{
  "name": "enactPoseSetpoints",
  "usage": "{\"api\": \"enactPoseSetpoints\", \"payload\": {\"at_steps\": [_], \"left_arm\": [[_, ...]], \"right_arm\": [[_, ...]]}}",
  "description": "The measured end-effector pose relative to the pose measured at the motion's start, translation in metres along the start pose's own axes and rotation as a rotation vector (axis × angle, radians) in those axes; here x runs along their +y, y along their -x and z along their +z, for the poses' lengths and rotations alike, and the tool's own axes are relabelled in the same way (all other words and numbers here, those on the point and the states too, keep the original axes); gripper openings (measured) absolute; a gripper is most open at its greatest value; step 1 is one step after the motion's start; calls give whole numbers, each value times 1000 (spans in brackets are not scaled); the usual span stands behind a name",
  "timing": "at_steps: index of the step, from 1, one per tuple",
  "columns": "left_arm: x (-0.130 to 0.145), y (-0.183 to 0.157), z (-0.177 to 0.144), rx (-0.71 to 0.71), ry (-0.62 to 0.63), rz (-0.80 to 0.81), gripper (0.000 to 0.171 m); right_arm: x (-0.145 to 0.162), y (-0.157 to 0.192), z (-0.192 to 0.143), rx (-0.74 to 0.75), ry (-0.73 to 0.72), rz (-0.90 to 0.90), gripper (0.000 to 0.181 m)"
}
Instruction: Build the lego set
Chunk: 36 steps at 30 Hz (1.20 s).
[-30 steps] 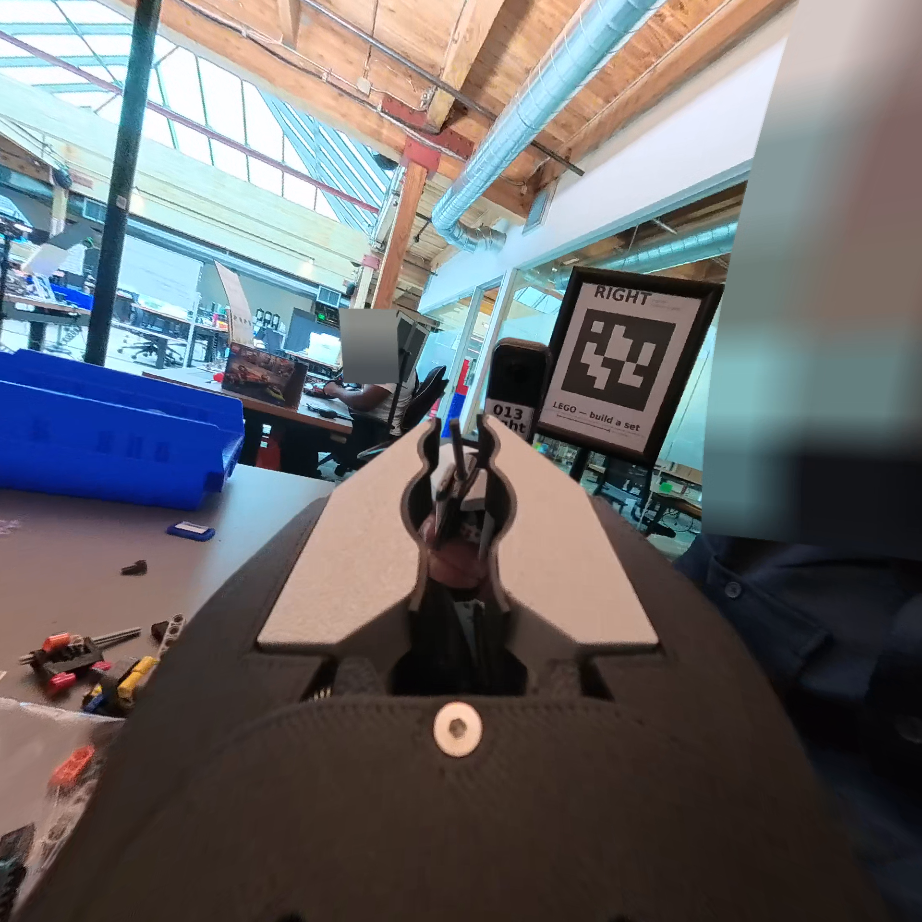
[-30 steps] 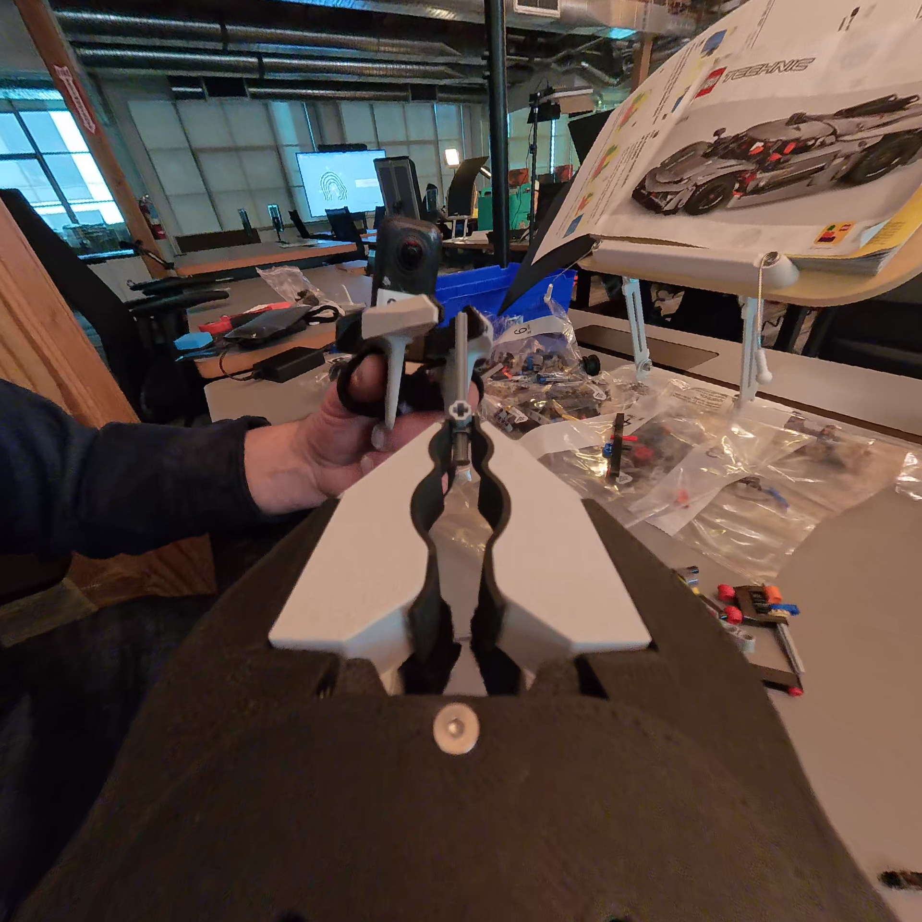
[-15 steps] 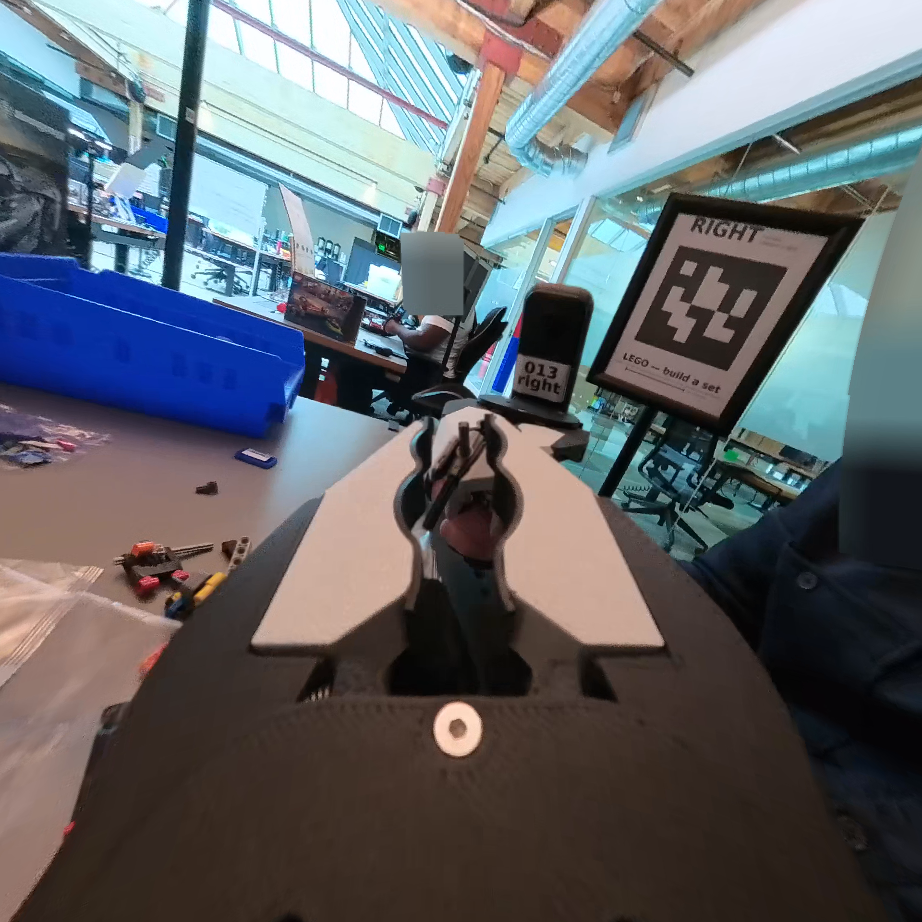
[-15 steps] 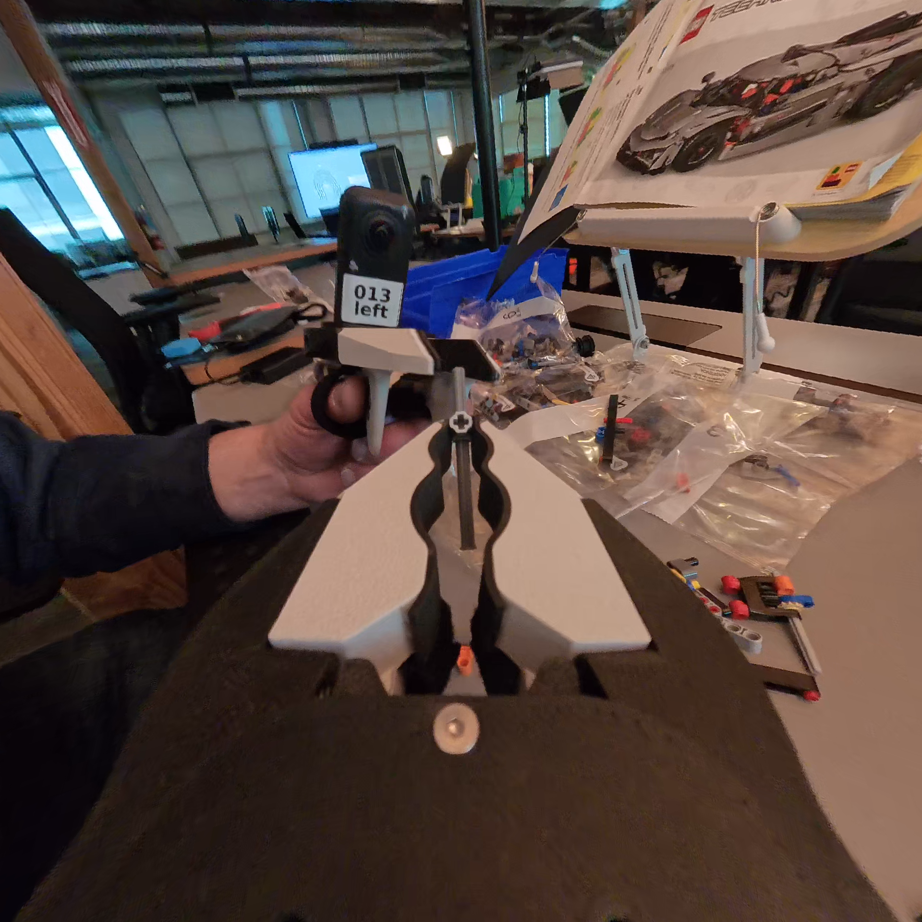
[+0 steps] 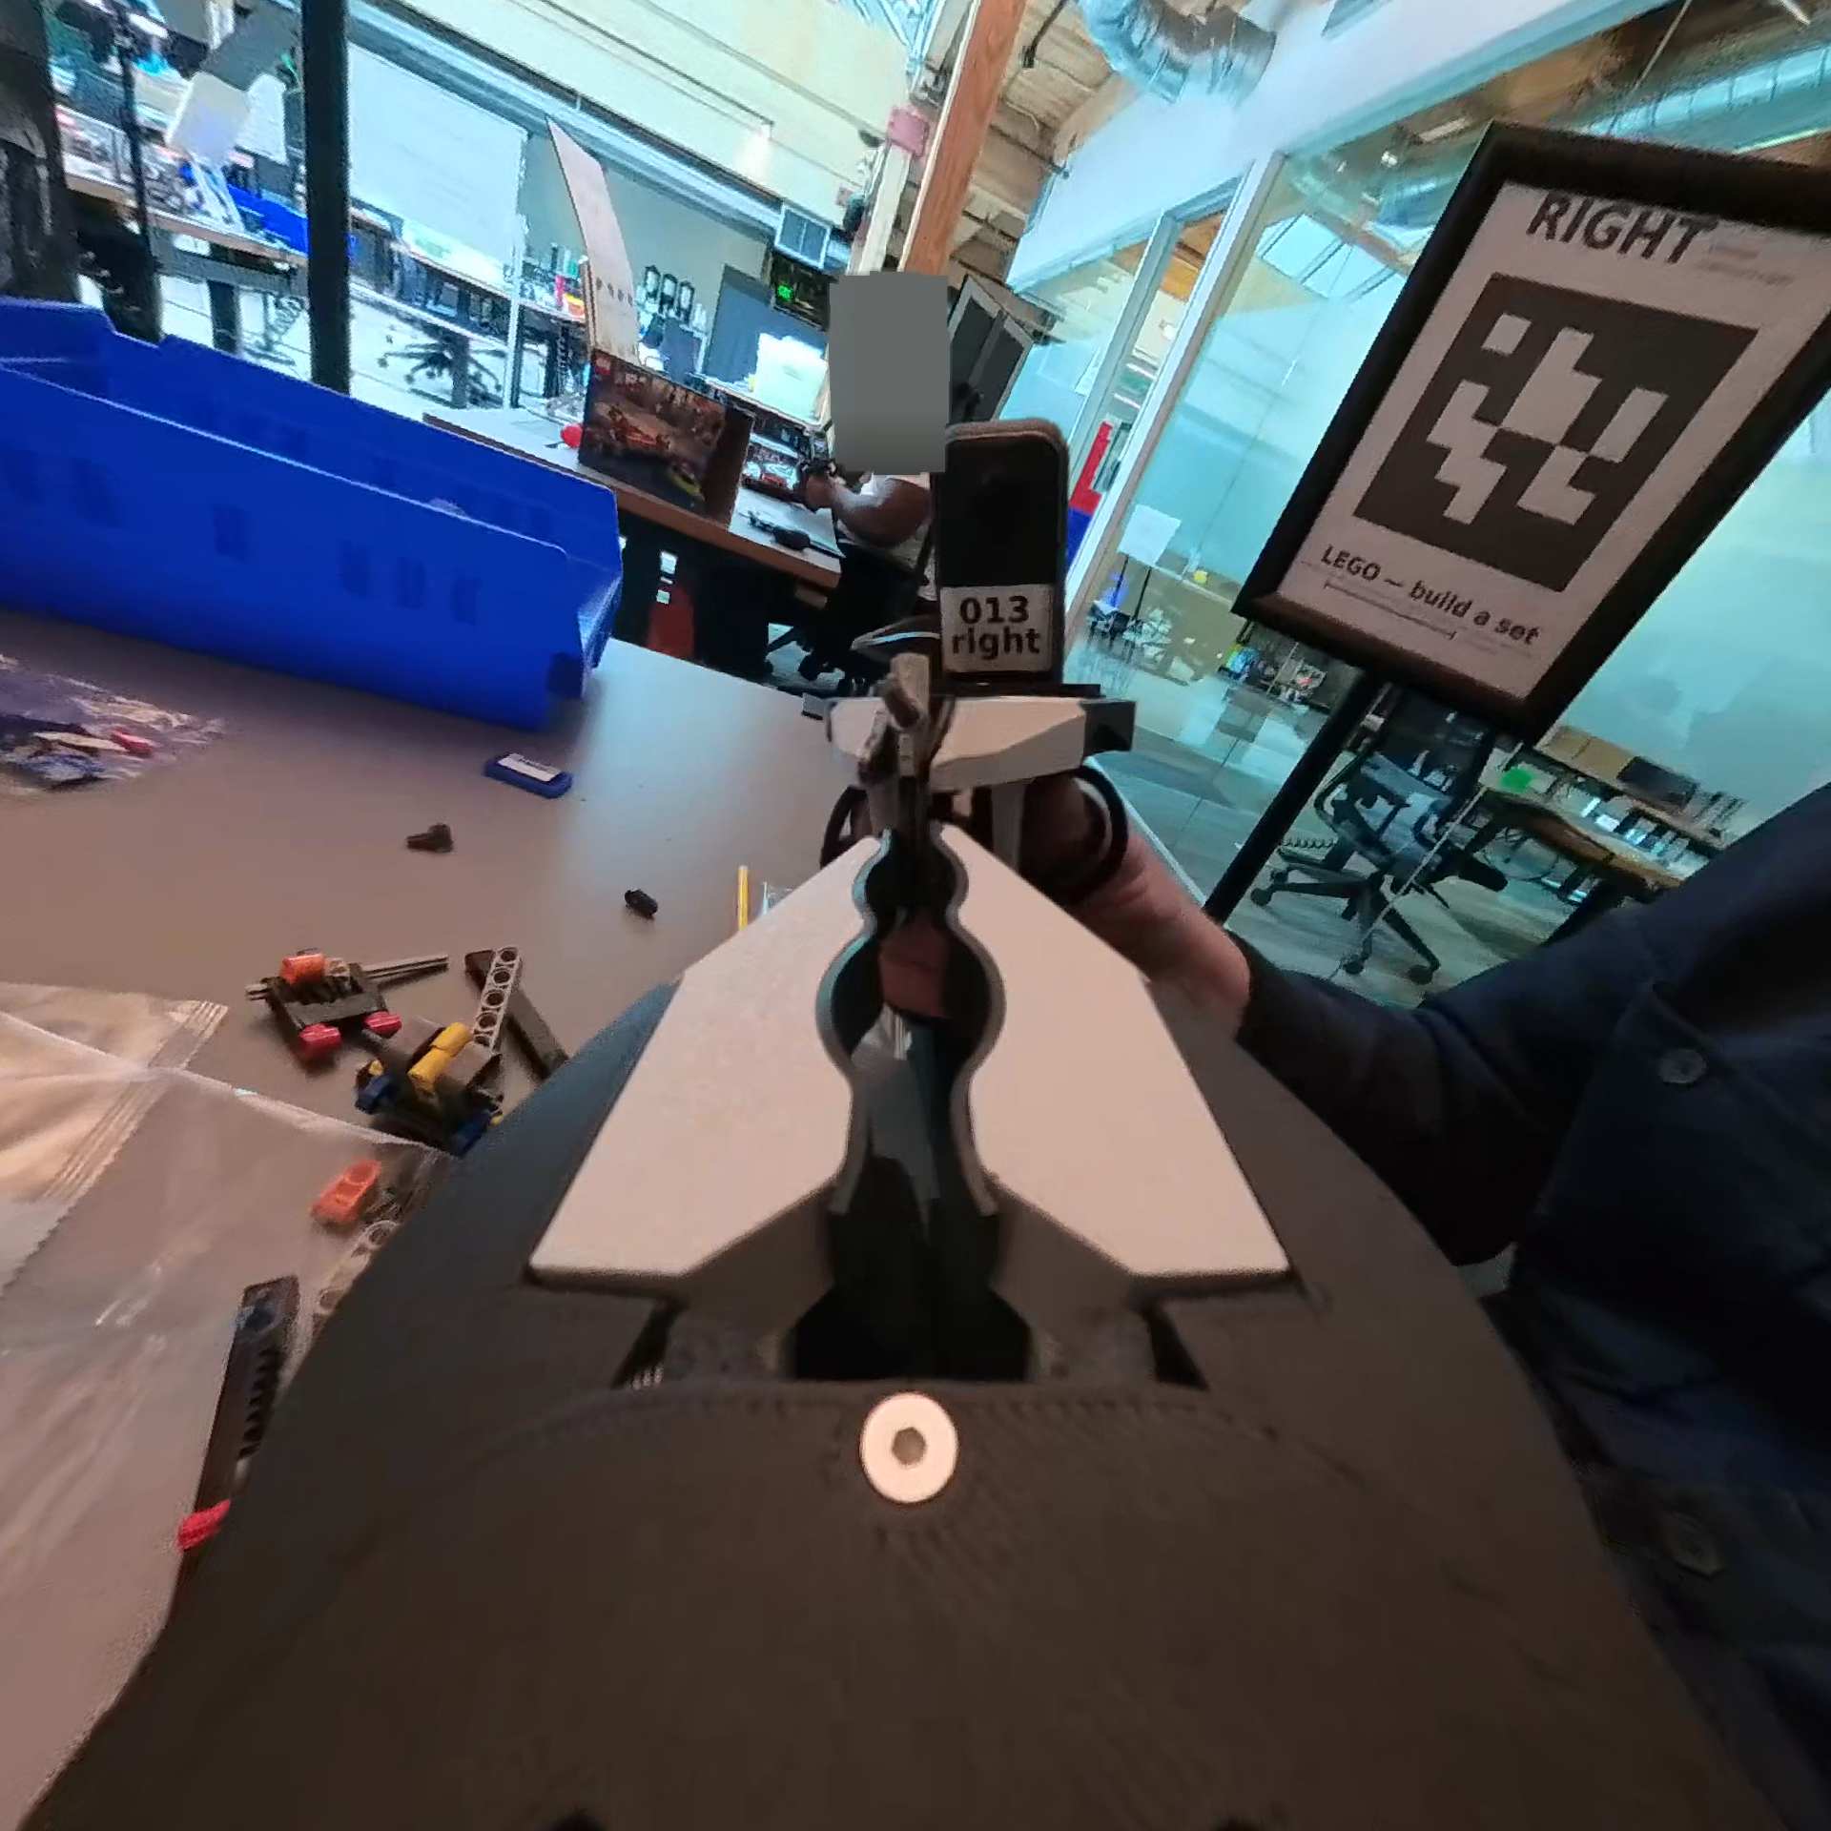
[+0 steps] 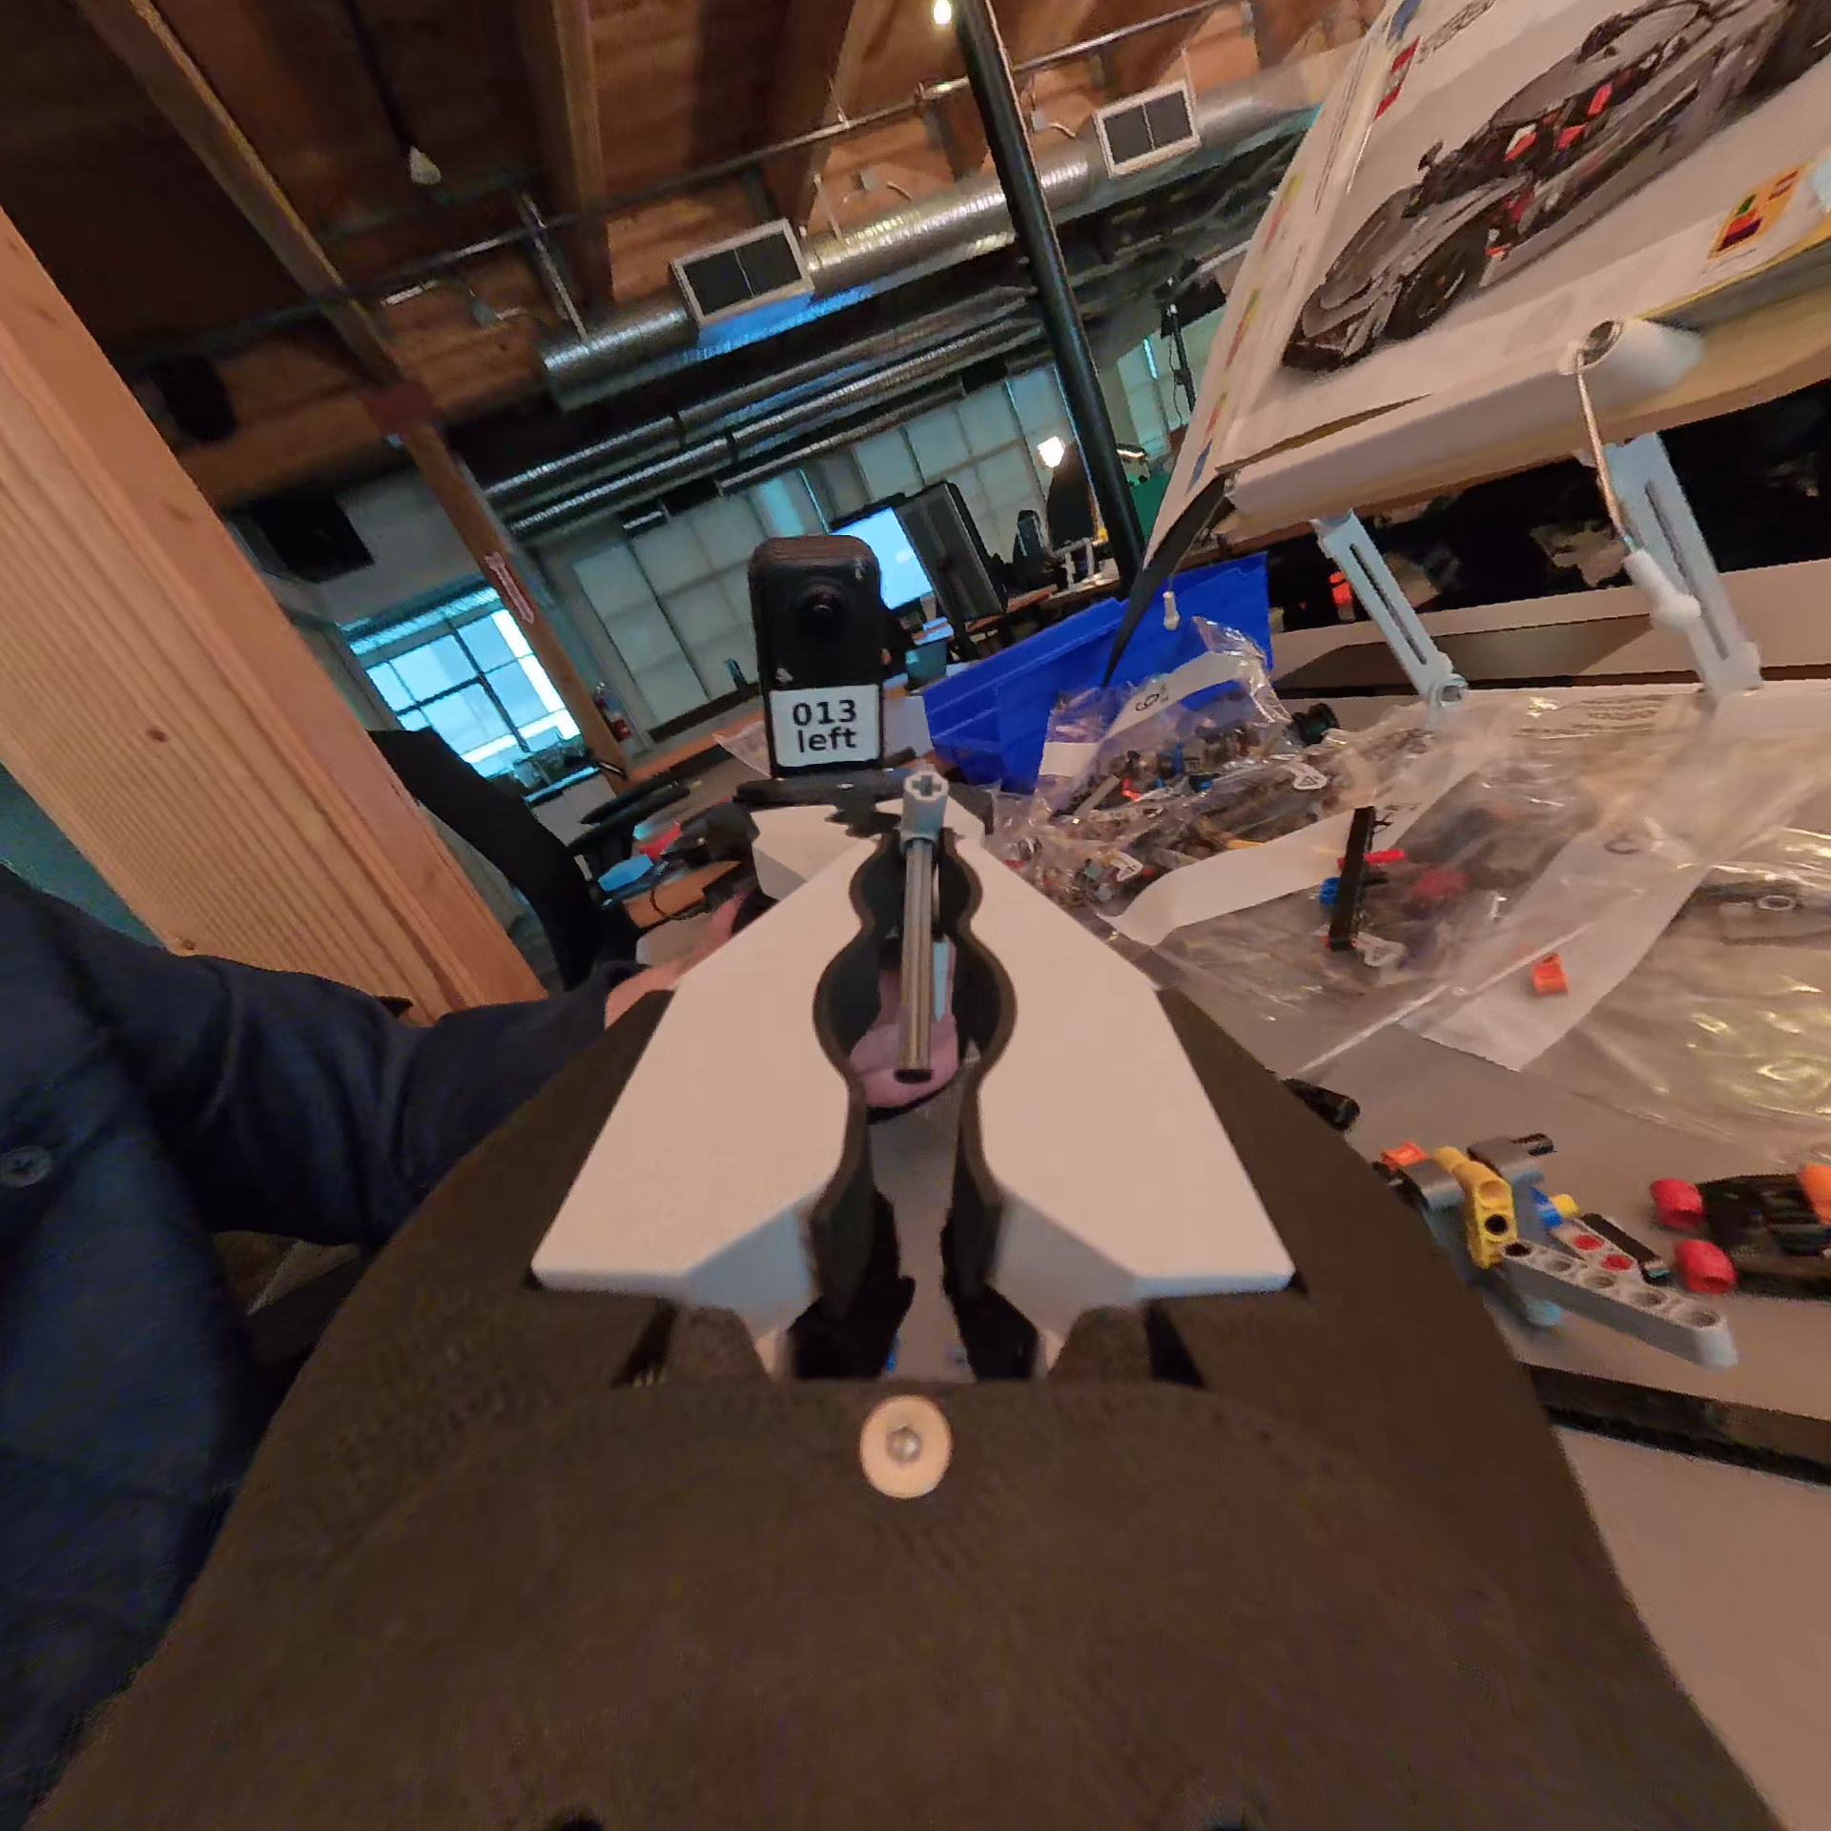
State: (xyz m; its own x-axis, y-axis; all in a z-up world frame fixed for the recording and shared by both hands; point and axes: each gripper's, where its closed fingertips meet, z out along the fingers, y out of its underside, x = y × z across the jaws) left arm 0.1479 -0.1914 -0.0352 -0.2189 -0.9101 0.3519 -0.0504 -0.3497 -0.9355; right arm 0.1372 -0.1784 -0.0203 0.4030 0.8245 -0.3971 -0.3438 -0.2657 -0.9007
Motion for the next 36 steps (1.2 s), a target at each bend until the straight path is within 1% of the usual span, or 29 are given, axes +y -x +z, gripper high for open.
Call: {"api": "enactPoseSetpoints", "payload": {"at_steps": [2, 4, 5, 8, 9, 11, 14, 16, 19, 21, 22, 24, 25, 26, 27, 29, 33, 34, 35, 36], "left_arm": [[-7, 1, -4, 9, -47, -30, 4], [-10, 4, -7, 6, -63, -44, 4], [-10, 4, -8, 7, -67, -49, 4], [-7, 3, -5, 3, -45, -32, 4], [-8, 4, -5, -6, -47, -26, 4], [-9, 7, -7, -23, -56, -21, 4], [-18, 16, -17, -85, -105, -18, 3], [-21, 20, -21, -97, -123, -34, 3], [-23, 19, -22, -99, -125, -24, 3], [-19, 20, -19, -103, -105, -23, 3], [-18, 21, -18, -108, -95, -19, 3], [-16, 22, -17, -118, -85, -8, 2], [-15, 23, -17, -129, -75, -2, 2], [-14, 24, -16, -138, -65, 5, 2], [-13, 23, -15, -138, -57, 13, 2], [-8, 23, -11, -157, -20, 50, 4], [5, 18, -1, -163, 62, 128, 4], [6, 15, 1, -154, 73, 143, 4], [6, 12, 3, -140, 71, 155, 3], [6, 9, 4, -128, 65, 161, 4]], "right_arm": [[-2, -3, -2, 25, 2, -10, 13], [-1, -3, -6, 28, 20, -21, 19], [-1, -4, -9, 45, 27, -36, 17], [-1, -6, -14, 87, 54, -106, 3], [0, -5, -14, 100, 64, -125, 1], [4, -7, -14, 131, 110, -161, 1], [9, -12, -21, 174, 158, -193, 1], [11, -15, -27, 198, 164, -206, 1], [17, -22, -35, 240, 214, -207, 1], [32, -32, -39, 294, 316, -223, 1], [41, -38, -41, 317, 376, -223, 6], [52, -41, -41, 326, 450, -206, 28], [55, -44, -42, 338, 482, -202, 33], [54, -46, -42, 353, 486, -215, 35], [47, -44, -41, 349, 451, -234, 34], [31, -32, -34, 287, 357, -235, 32], [4, -18, -18, 183, 199, -144, 34], [-1, -14, -14, 135, 160, -107, 31], [-1, -11, -11, 99, 149, -81, 24], [1, -12, -8, 94, 157, -80, 11]]}}
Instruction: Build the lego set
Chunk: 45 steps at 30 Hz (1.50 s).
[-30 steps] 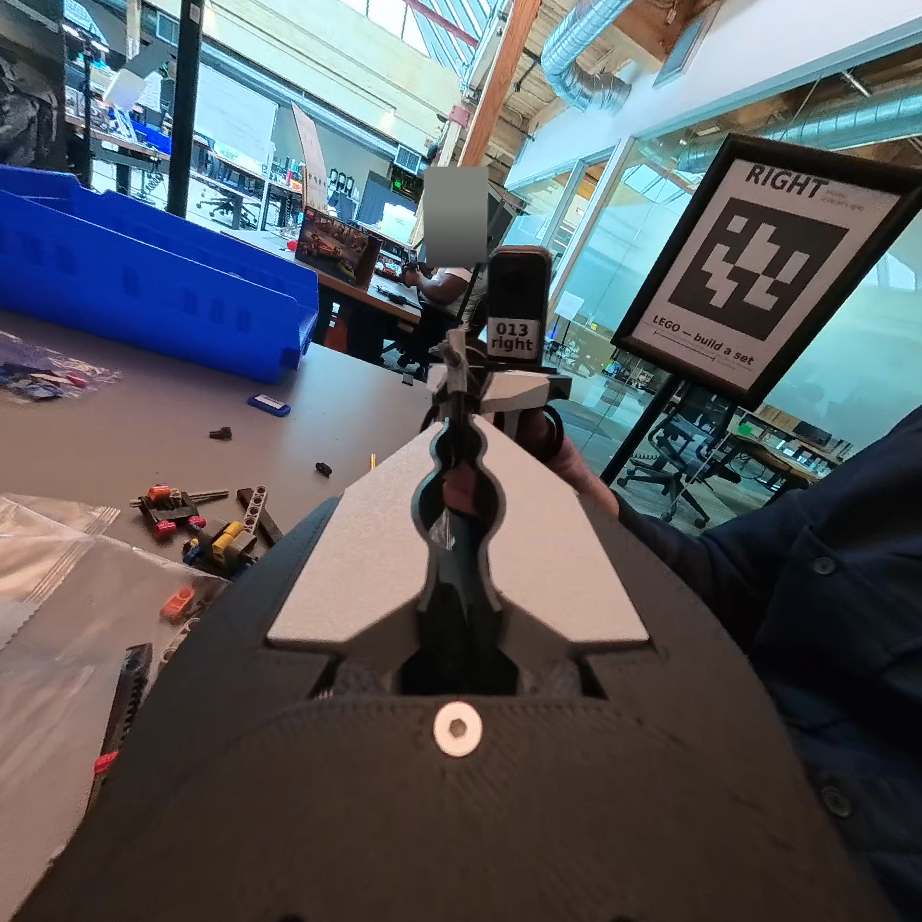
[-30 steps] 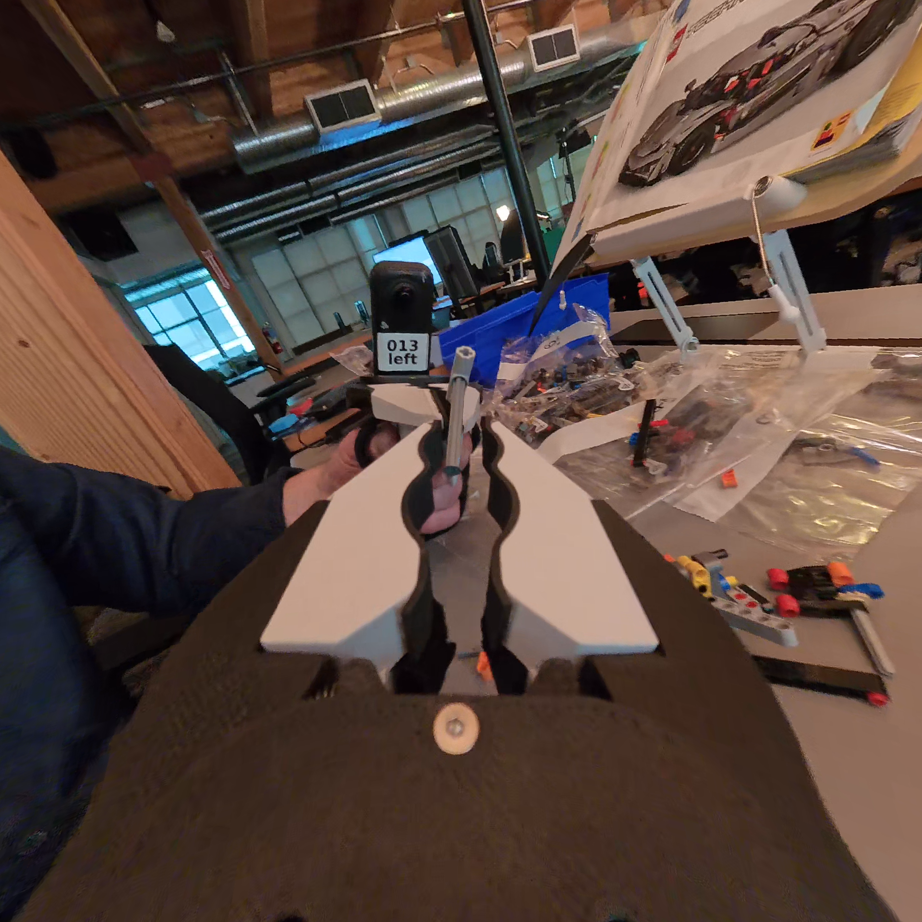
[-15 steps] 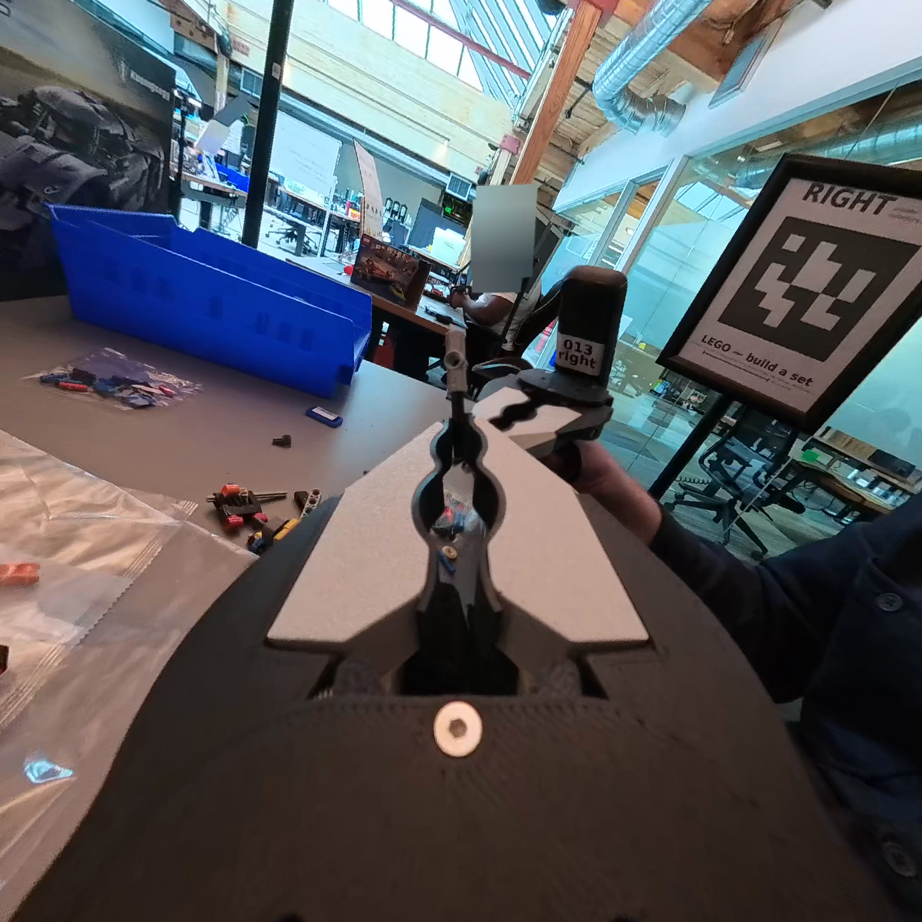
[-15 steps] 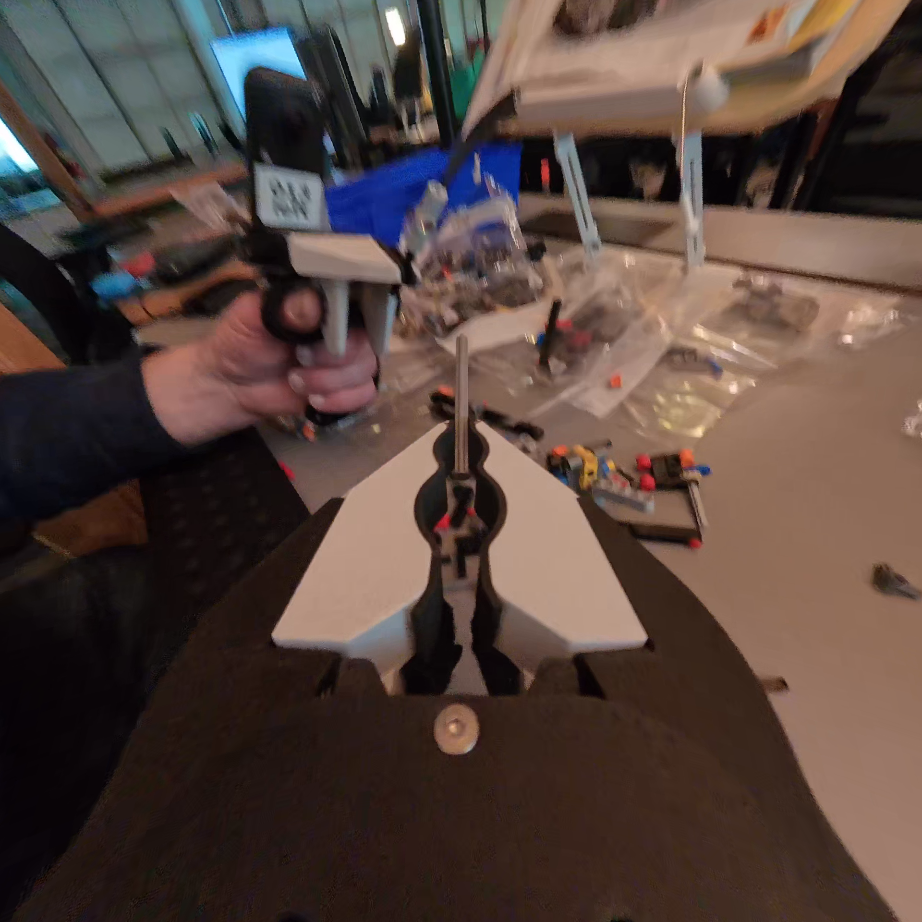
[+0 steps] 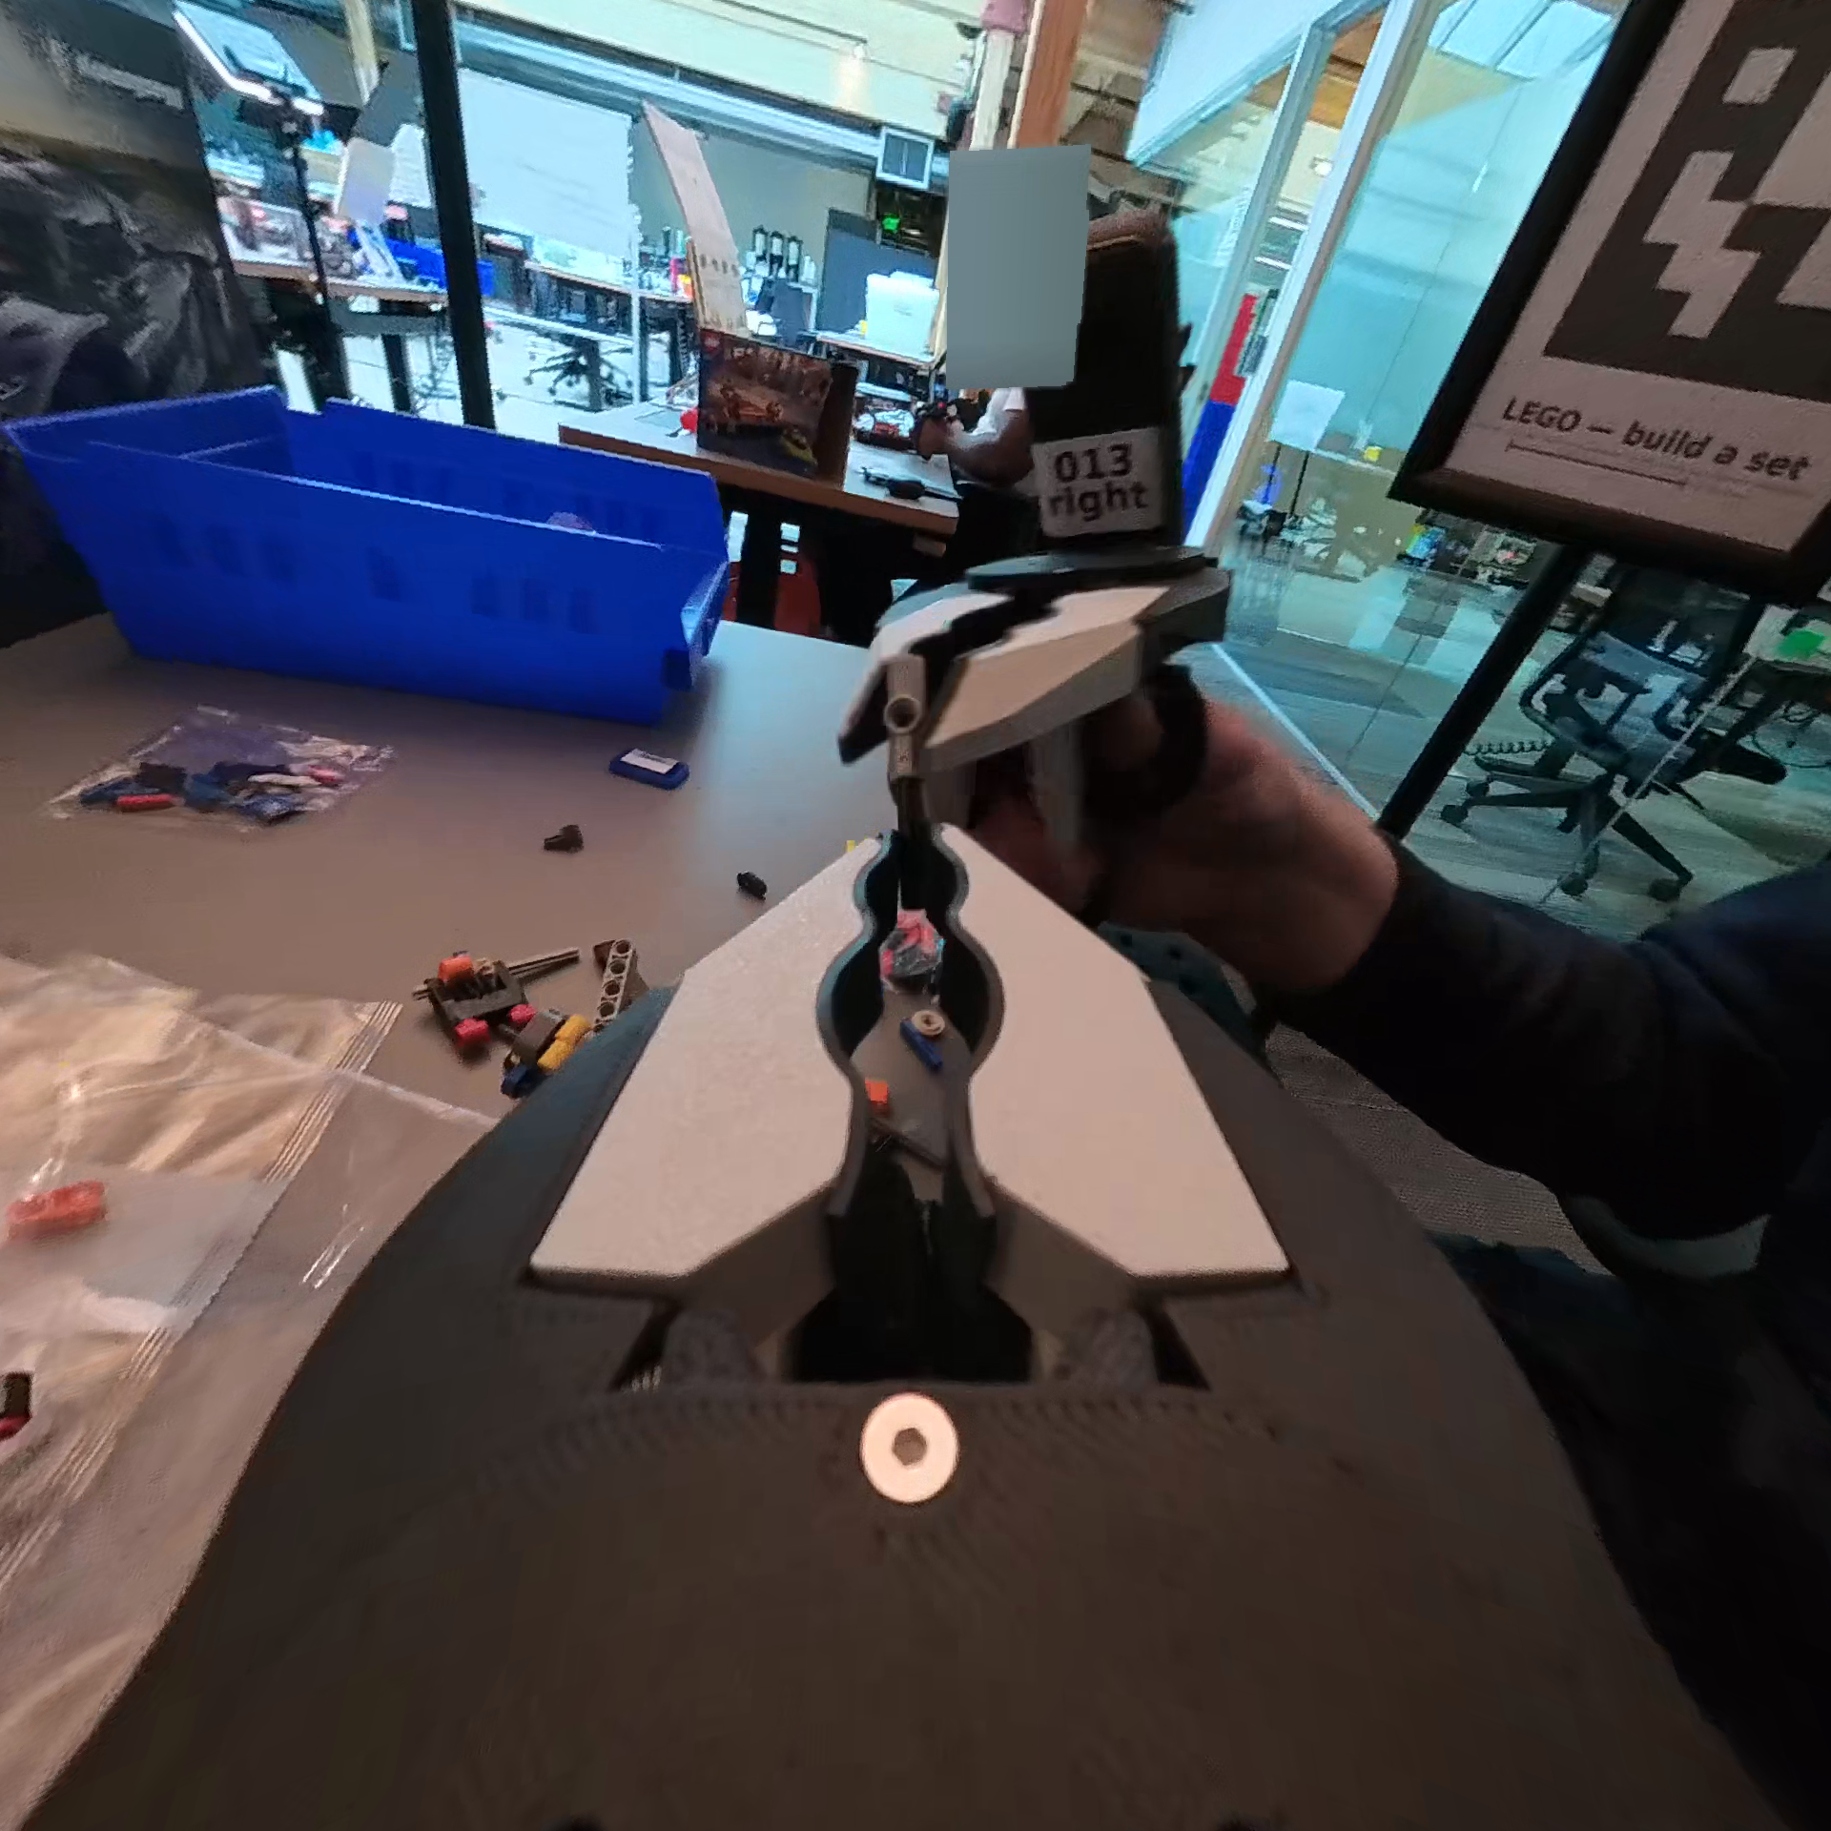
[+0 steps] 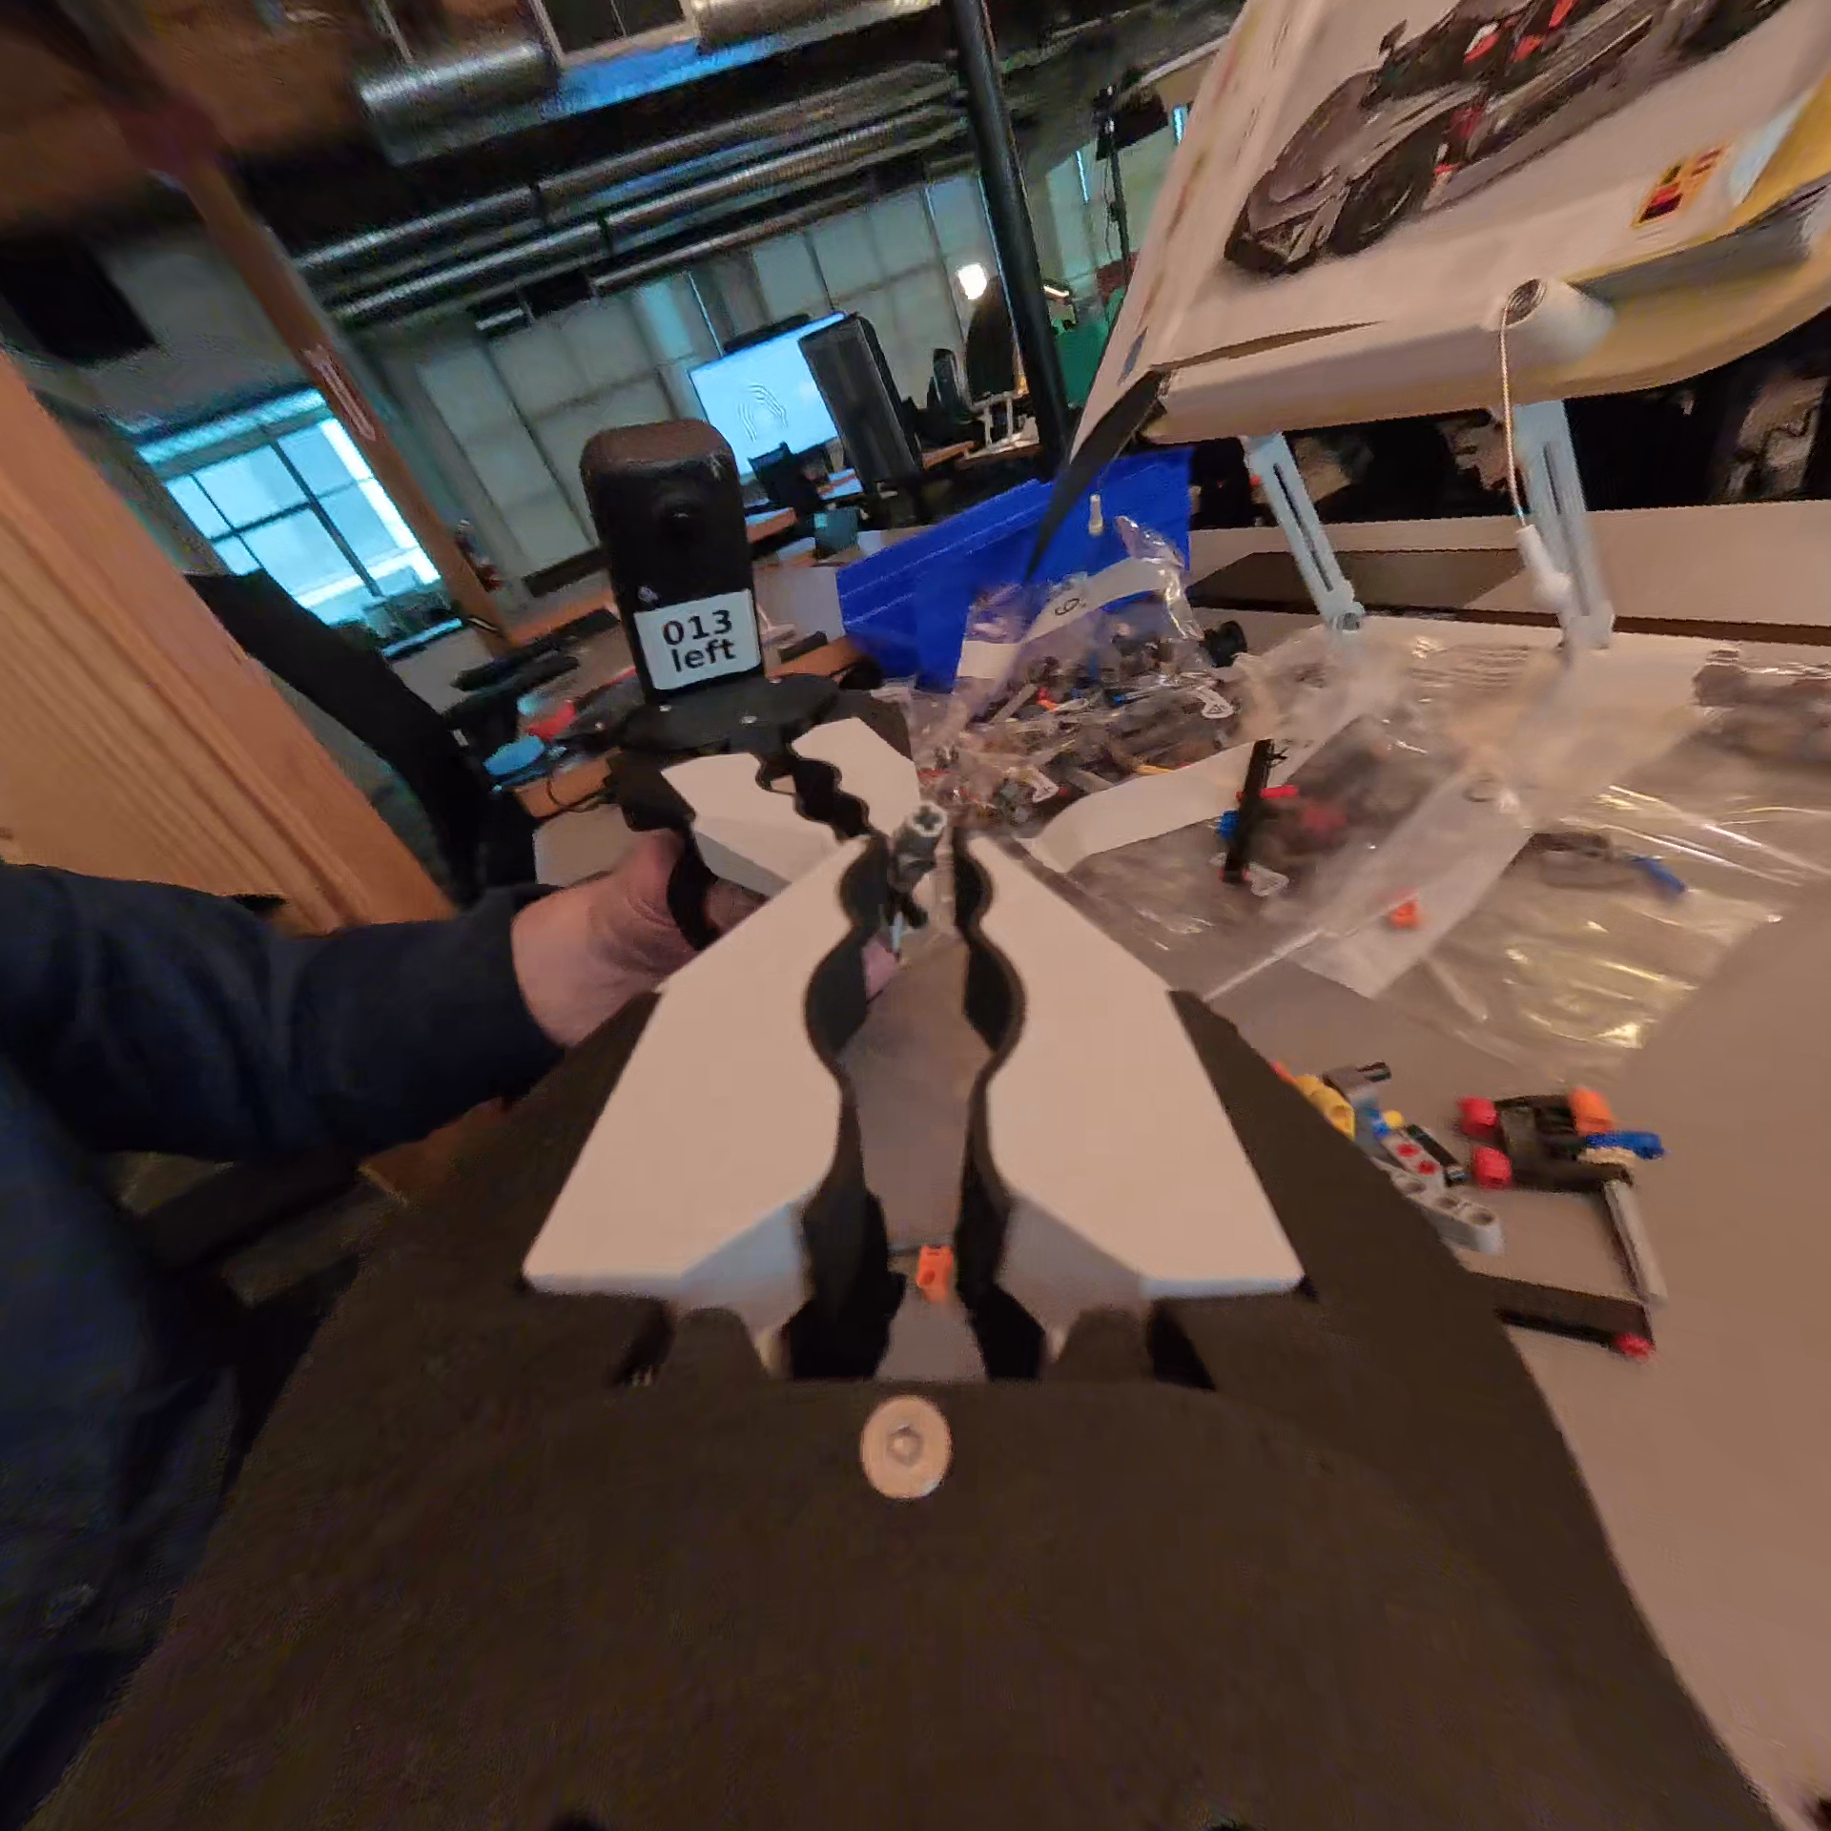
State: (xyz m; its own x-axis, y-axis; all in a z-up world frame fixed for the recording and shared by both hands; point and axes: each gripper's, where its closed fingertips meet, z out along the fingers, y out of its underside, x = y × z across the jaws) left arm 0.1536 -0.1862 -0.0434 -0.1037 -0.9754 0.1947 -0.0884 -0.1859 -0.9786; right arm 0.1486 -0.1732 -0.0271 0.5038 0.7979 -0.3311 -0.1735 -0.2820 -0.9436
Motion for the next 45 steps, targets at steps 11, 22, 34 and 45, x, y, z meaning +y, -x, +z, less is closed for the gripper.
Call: {"api": "enactPoseSetpoints", "payload": {"at_steps": [11, 22, 34, 45], "left_arm": [[0, -3, 1, -125, 66, 210, 2], [70, 14, 16, -184, 439, 284, 4], [93, 20, 25, -178, 537, 235, 16], [81, 30, 19, -229, 489, 203, 16]], "right_arm": [[-6, -2, 0, -18, -109, 129, 5], [-16, -33, -43, 158, -16, 51, 5], [84, -56, -48, 235, 495, 65, 18], [85, -73, -133, 388, 688, -15, 30]]}}
